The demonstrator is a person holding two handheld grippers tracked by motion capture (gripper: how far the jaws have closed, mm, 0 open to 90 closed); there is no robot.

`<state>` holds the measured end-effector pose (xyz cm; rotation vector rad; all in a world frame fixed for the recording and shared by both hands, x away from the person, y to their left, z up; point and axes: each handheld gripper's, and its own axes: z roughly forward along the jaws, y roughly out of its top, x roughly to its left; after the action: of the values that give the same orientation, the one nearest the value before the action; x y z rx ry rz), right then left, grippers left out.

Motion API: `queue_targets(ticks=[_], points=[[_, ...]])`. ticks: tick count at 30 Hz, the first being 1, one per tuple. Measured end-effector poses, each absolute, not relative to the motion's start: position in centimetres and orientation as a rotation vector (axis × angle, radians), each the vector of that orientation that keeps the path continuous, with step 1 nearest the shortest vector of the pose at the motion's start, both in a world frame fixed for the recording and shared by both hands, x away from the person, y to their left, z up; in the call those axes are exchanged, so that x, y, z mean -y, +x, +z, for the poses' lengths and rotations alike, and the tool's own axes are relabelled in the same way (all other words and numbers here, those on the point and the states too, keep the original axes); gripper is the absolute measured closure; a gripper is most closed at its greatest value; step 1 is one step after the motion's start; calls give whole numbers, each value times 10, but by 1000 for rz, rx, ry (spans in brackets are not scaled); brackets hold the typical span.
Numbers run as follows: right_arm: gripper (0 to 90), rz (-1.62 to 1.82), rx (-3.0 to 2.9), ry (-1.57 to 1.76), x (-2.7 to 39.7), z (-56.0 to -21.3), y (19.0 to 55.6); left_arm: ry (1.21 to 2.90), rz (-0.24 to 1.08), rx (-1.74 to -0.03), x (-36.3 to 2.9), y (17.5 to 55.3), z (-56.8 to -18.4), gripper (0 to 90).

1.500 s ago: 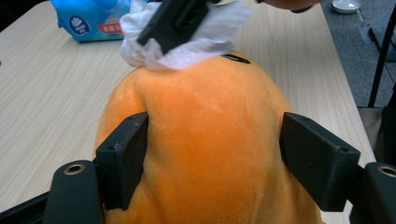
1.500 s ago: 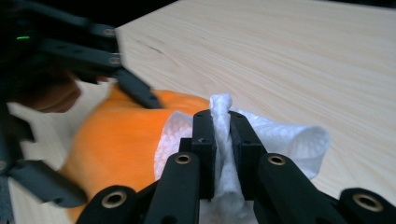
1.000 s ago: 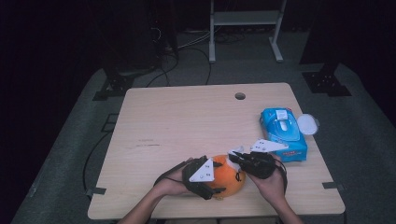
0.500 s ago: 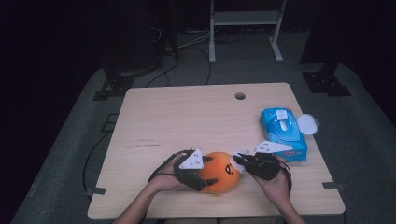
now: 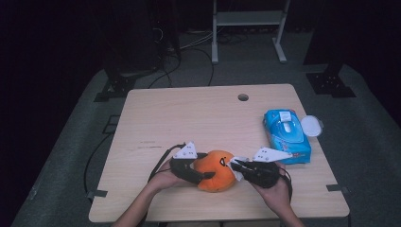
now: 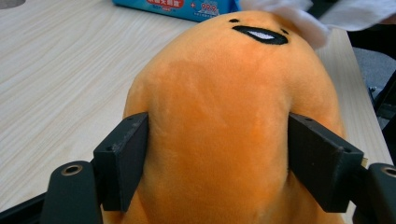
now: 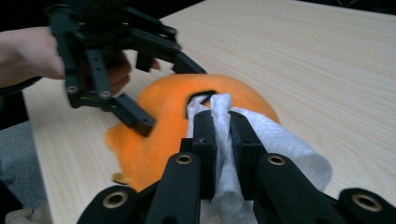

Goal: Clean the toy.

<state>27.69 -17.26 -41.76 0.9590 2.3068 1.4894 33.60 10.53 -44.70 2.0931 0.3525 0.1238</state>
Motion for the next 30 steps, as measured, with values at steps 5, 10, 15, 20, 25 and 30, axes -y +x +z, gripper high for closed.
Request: queue_targets(ticks=[5,10,15,20,25,30], points=[[823,1464,-2305,989,180,-422,282,2088,121,-342,-102,335,-446,241],[824,1392,-2298,1046,186,-427,289,2090,130,-350,-100,335,-445,233],[826,1414,-2300,954,173,-418,277,2102,144,-365,-95,336,-443,221],[824,1388,-2314,859,166,-412,271,2094,155,-369,-88,336,-441,216],[824,1393,-2294,965,180,-423,287,2086,178,-298,-90,329,-425,189],[824,1394,-2282,991,182,-422,287,2115,225,-283,-85,328,-427,358]])
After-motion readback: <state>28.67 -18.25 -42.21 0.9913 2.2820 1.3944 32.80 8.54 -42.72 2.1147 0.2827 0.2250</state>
